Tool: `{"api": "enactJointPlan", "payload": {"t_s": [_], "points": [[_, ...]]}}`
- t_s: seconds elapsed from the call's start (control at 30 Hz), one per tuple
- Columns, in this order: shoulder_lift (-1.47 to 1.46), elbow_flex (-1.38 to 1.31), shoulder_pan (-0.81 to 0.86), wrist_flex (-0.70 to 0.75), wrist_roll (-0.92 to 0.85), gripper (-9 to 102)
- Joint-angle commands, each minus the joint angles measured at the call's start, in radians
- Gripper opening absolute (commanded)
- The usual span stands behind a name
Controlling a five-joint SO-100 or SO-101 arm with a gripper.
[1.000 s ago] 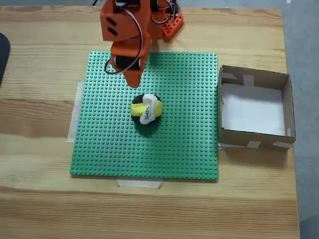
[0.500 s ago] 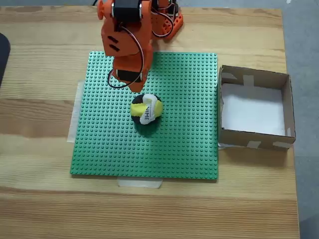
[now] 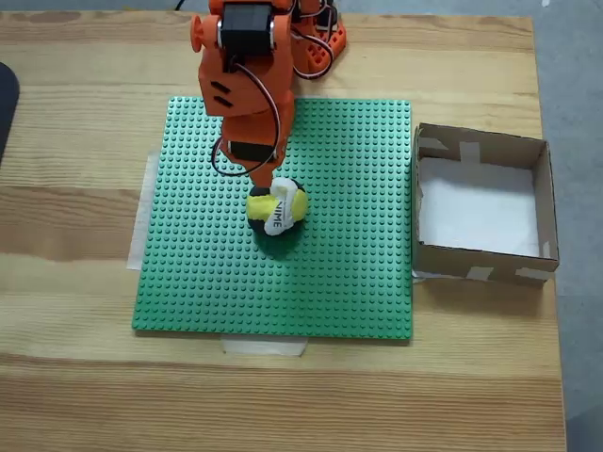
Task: Pick the ball and put it in the box.
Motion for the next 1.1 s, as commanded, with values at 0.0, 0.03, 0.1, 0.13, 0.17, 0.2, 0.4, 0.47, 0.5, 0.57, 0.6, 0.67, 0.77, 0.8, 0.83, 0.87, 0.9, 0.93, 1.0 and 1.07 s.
{"api": "enactJointPlan", "payload": {"t_s": [0.0,0.03,0.1,0.13,0.17,0.2,0.4,0.47,0.5,0.57,0.6,0.67,0.77,0.8,0.83,0.87,0.9,0.93,1.0,1.07], "points": [[0.005,-0.021,-0.006,0.008,-0.02,21],[0.005,-0.014,-0.006,0.009,-0.026,23],[0.005,-0.005,-0.006,0.011,-0.029,28],[0.005,0.002,-0.006,0.012,-0.031,30],[0.005,0.008,-0.008,0.012,-0.031,33],[0.005,0.011,-0.008,0.014,-0.032,35],[0.006,0.048,-0.008,0.012,-0.043,44],[0.011,0.06,-0.008,0.008,-0.043,47],[0.012,0.066,-0.008,0.006,-0.043,48],[0.012,0.077,-0.008,0.002,-0.041,50],[0.012,0.084,-0.011,0.0,-0.041,50],[0.009,0.098,-0.012,-0.003,-0.041,52],[0.006,0.117,-0.015,-0.018,-0.04,51],[0.006,0.126,-0.018,-0.028,-0.04,50],[0.006,0.137,-0.023,-0.037,-0.044,50],[0.005,0.146,-0.028,-0.043,-0.048,49],[0.005,0.155,-0.032,-0.051,-0.049,48],[0.005,0.166,-0.035,-0.06,-0.049,49],[0.005,0.183,-0.043,-0.075,-0.051,48],[0.003,0.202,-0.049,-0.092,-0.049,49]]}}
